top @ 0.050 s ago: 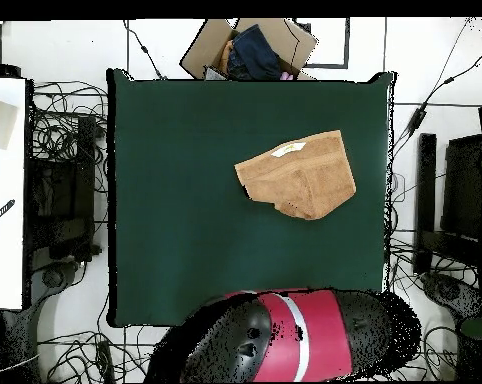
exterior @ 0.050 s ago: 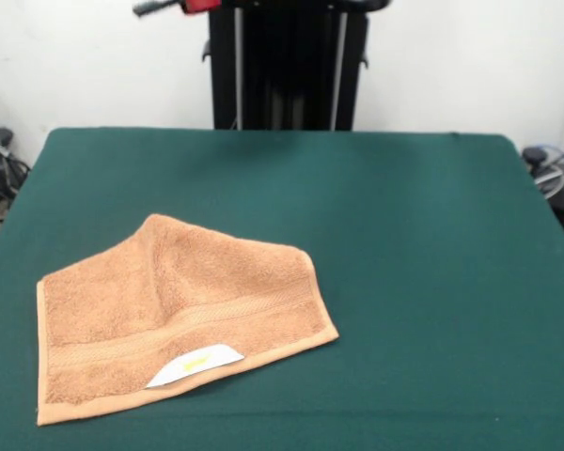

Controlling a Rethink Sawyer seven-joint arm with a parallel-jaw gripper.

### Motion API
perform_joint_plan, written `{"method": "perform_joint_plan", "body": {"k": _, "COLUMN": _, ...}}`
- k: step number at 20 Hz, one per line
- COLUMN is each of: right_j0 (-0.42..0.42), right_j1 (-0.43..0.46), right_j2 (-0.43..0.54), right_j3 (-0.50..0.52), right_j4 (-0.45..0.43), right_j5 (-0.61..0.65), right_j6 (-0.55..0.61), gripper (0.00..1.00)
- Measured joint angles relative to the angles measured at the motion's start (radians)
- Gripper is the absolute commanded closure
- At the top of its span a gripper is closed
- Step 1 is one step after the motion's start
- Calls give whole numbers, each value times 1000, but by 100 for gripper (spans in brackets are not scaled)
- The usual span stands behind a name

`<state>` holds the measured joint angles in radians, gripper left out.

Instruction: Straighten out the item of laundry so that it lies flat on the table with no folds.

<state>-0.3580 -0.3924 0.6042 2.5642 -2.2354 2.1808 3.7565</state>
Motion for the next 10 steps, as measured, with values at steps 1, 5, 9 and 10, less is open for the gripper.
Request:
{"method": "perform_joint_plan", "body": {"k": 1, "right_j0": -4, "right_j1": 0, "right_j2": 13, "right_j3": -2, "right_j4": 0, "right_j5": -15, "right_j6": 0, "gripper": 0}}
{"method": "perform_joint_plan", "body": {"k": 5, "right_j0": -20, "right_j1": 4, "right_j2": 57, "right_j3": -13, "right_j4": 5, "right_j5": -115, "right_j6": 0, "gripper": 0}}
{"method": "perform_joint_plan", "body": {"k": 9, "right_j0": -20, "right_j1": 15, "right_j2": 85, "right_j3": -19, "right_j4": 7, "right_j5": -216, "right_j6": 0, "gripper": 0}}
{"method": "perform_joint_plan", "body": {"k": 10, "right_j0": -19, "right_j1": 20, "right_j2": 90, "right_j3": -20, "right_j4": 4, "right_j5": -234, "right_j6": 0, "gripper": 0}}
